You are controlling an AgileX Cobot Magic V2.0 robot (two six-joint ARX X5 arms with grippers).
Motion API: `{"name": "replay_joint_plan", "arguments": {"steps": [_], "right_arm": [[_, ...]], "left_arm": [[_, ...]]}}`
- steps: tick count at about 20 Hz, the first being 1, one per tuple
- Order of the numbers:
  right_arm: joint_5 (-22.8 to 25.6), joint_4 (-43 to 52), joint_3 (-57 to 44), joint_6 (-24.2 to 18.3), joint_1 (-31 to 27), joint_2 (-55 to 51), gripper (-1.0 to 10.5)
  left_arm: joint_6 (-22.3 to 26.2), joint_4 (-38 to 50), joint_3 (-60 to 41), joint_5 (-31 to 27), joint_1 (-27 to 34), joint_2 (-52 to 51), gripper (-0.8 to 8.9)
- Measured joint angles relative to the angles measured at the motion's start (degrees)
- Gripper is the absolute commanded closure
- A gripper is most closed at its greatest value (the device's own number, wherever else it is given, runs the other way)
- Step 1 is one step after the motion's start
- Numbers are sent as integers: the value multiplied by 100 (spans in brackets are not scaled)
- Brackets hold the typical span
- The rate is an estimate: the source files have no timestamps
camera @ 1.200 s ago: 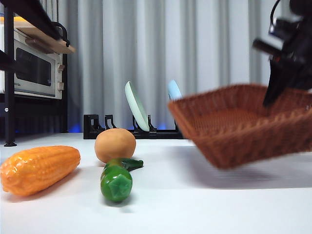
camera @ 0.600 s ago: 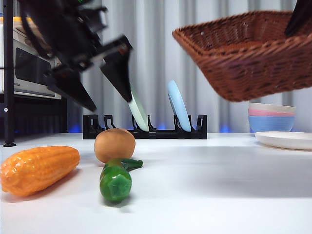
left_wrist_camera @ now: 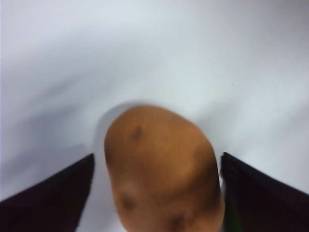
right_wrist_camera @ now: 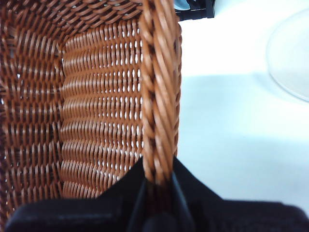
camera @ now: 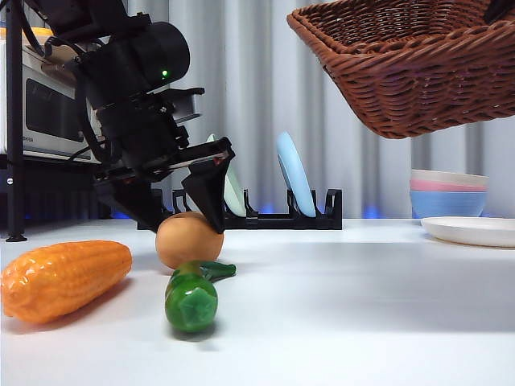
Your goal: Pick up the basket,pick up the corn from the table,pick up the potato from the table,pick up the cucumber from the table,put all items into the basket
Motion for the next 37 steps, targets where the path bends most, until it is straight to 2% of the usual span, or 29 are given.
{"name": "replay_joint_plan", "arguments": {"steps": [3, 10, 14, 18, 22, 27, 32, 34, 35, 37], "right_arm": [[-2, 0, 0, 17, 0, 0, 963], [0, 0, 0, 20, 0, 4, 963], [-2, 13, 0, 20, 2, 278, 963], [2, 140, 0, 221, 142, 918, 963], [11, 603, 0, 439, 590, 1502, 963], [-2, 1180, 0, 743, 1261, 1727, 963], [-7, 1355, 0, 903, 1508, 1727, 963], [-7, 1355, 0, 942, 1508, 1727, 963], [-7, 1353, 0, 951, 1508, 1727, 963], [0, 1320, 0, 966, 1508, 1727, 963]], "left_arm": [[101, -22, 2, 94, 0, 0, 825], [295, -190, 0, 299, 13, -184, 822], [275, -223, 2, 297, 52, -1506, 822], [-118, -210, 22, 306, -61, -2924, 822], [-420, -166, 44, 319, -719, -3429, 822], [-522, -221, 44, 245, -1696, -2894, 822], [-522, -219, 44, -396, -2487, -2197, 822], [-520, -219, 44, -444, -2684, -1899, 792], [-520, -221, 44, -446, -2741, -1805, 704], [-520, -219, 44, -553, -2782, -1716, 379]]}}
